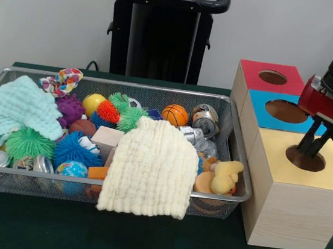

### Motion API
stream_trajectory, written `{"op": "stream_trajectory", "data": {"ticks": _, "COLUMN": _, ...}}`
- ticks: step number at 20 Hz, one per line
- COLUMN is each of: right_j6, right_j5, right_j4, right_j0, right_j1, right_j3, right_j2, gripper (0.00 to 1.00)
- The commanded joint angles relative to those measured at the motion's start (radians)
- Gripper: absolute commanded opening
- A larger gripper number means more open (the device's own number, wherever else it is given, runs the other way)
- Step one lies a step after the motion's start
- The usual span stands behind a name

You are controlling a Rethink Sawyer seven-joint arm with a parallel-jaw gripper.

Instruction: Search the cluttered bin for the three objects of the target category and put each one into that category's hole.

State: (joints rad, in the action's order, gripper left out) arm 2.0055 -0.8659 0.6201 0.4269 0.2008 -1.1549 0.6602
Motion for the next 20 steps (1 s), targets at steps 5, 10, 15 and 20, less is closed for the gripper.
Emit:
{"op": "stream_trajectory", "data": {"ticks": 5, "right_j6": 0.265, "right_j5": -0.184, "right_j4": -0.021, "right_j0": -0.055, "right_j1": 0.041, "right_j3": 0.031, "right_j2": -0.039, "gripper": 0.00}}
{"op": "stream_trajectory", "data": {"ticks": 10, "right_j6": 0.236, "right_j5": -0.226, "right_j4": -0.028, "right_j0": -0.070, "right_j1": 0.080, "right_j3": 0.017, "right_j2": -0.042, "gripper": 0.00}}
{"op": "stream_trajectory", "data": {"ticks": 15, "right_j6": 0.184, "right_j5": -0.270, "right_j4": -0.044, "right_j0": -0.103, "right_j1": 0.121, "right_j3": 0.009, "right_j2": -0.048, "gripper": 0.00}}
{"op": "stream_trajectory", "data": {"ticks": 20, "right_j6": 0.127, "right_j5": -0.290, "right_j4": -0.057, "right_j0": -0.146, "right_j1": 0.155, "right_j3": -0.001, "right_j2": -0.066, "gripper": 0.00}}
